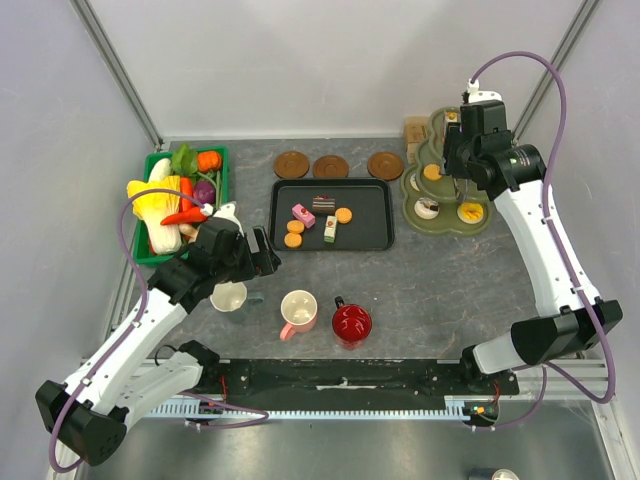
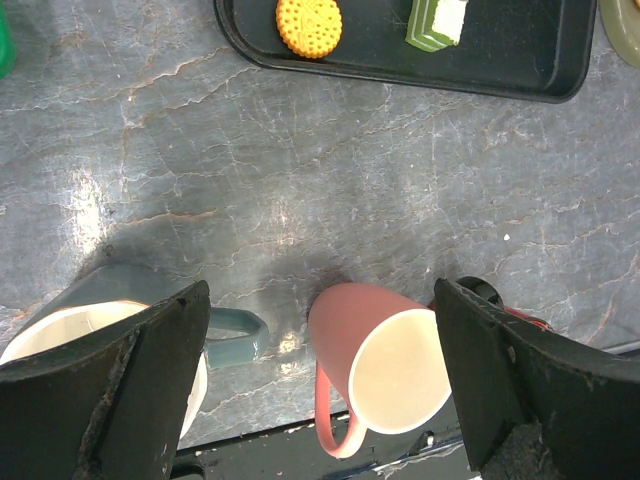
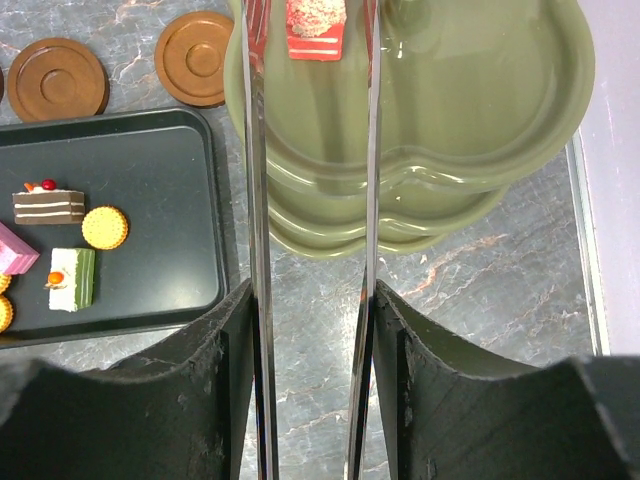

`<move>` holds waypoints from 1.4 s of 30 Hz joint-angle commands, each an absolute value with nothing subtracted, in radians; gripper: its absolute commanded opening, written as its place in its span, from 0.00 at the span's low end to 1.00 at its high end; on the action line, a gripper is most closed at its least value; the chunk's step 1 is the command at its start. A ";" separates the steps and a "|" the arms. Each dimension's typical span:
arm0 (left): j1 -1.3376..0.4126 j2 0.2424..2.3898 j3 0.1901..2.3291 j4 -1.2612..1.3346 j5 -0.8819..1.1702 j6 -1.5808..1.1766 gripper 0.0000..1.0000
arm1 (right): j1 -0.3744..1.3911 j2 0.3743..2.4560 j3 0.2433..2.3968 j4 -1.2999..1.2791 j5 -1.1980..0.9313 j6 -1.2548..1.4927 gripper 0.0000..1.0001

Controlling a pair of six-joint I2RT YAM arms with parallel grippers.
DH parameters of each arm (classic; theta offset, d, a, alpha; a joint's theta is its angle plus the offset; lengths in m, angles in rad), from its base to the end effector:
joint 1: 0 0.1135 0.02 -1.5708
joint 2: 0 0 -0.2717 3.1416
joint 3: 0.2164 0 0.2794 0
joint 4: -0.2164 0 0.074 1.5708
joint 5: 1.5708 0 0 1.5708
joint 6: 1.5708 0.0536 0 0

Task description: Serve the afternoon tea

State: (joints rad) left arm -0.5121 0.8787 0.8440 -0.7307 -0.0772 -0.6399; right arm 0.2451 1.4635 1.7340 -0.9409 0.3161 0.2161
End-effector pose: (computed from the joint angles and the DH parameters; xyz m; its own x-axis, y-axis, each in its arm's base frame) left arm 0.1880 -0.1009 0.2849 -0.7472 -0.2629 -0.6103 -0.0076 0.9217 -0.3877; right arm 0.3297 0.0653 0.4367 -0.5875 0.0631 -0.8068 0.1348 0.9907 -0.0206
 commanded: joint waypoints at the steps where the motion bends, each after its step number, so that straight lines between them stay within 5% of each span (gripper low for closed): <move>1: -0.512 0.876 0.845 -0.709 -0.098 -0.647 0.98 | 0.242 1.417 1.772 -0.908 0.308 0.203 0.53; 16: -0.512 0.850 0.864 -0.727 -0.121 -0.664 0.98 | 0.284 1.247 1.620 -0.775 -0.282 0.048 0.54; 28: -0.512 0.842 0.882 -0.781 -0.135 -0.696 0.99 | 0.488 1.396 1.310 -0.775 -0.092 -0.262 0.54; 42: -0.514 0.868 0.877 -0.781 -0.156 -0.690 0.99 | 0.492 1.692 1.371 -0.790 -0.011 -0.442 0.58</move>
